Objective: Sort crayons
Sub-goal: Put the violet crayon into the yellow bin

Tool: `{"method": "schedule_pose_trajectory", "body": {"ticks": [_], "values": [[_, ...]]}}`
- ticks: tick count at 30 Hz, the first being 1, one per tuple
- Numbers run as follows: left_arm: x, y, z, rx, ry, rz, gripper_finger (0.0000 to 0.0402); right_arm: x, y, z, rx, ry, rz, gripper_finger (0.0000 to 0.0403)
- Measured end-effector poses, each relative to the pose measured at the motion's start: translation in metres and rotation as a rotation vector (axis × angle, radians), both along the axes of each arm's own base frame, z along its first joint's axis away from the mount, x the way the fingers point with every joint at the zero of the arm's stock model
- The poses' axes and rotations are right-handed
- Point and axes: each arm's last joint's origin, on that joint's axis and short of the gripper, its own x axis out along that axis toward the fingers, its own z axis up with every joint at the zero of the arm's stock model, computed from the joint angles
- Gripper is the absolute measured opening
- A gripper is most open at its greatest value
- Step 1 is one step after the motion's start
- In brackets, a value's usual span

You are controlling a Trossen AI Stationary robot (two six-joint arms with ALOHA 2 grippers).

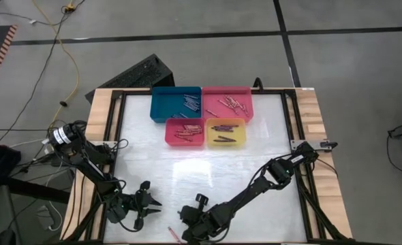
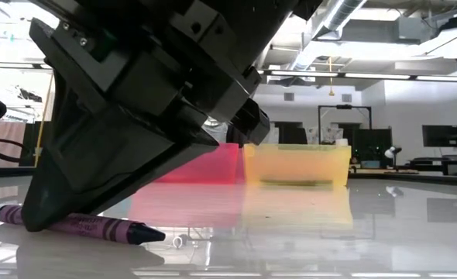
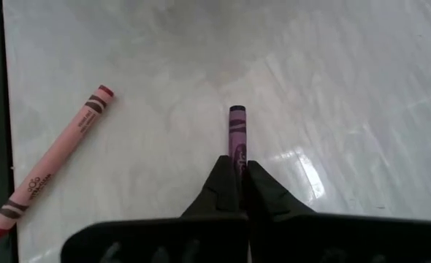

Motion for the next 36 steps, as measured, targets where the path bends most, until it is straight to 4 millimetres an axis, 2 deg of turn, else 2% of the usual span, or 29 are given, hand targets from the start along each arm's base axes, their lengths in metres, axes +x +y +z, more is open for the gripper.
{"method": "schedule_pose_trajectory", "body": {"ticks": [8,14,25,29,36], "values": [[0.0,0.0,0.0,0.0,0.0,0.001,0.0094,0.003,-0.001,0.012,-0.004,-0.022,0.02,0.0003],[0.0,0.0,0.0,-0.002,0.001,0.003,0.0094,0.005,-0.011,0.034,-0.072,-0.021,0.088,0.0003],[0.0,0.0,-0.001,-0.01,0.007,0.009,0.0094,-0.009,-0.077,0.111,-0.234,0.071,0.057,0.0003],[0.0,0.0,-0.001,-0.01,0.007,0.009,0.0094,-0.023,-0.106,0.136,-0.312,0.158,0.025,0.0003],[0.0,0.0,-0.001,-0.009,0.008,0.009,0.0094,-0.055,-0.154,0.168,-0.478,0.345,-0.092,0.0003]]}}
